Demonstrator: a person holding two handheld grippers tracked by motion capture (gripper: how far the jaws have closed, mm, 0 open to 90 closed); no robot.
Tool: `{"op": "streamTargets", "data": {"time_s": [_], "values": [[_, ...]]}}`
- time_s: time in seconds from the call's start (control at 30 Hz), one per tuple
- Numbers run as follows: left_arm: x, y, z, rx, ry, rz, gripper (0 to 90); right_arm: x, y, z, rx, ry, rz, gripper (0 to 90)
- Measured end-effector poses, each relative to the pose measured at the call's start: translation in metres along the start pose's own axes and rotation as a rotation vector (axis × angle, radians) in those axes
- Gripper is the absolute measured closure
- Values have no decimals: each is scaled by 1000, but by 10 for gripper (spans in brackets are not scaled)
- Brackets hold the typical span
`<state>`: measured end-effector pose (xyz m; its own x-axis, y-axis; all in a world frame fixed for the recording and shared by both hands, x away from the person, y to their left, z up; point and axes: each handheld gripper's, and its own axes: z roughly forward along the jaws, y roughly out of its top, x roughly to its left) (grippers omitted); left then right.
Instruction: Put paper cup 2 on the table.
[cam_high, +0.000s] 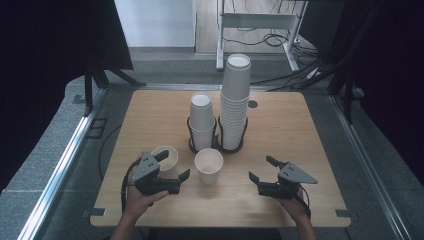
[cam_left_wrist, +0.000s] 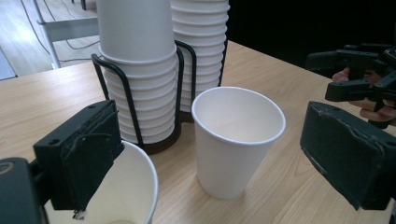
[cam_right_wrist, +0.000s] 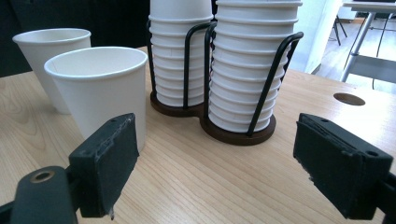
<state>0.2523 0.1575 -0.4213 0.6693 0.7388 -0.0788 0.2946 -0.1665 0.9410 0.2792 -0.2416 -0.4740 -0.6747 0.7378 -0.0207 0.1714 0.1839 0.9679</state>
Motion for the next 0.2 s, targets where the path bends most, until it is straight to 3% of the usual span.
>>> {"op": "streamTargets", "data": {"time_s": [0.2], "values": [[0, 0, 0, 2, -8, -2, 54, -3, 1, -2, 10, -17, 14, 130]]}}
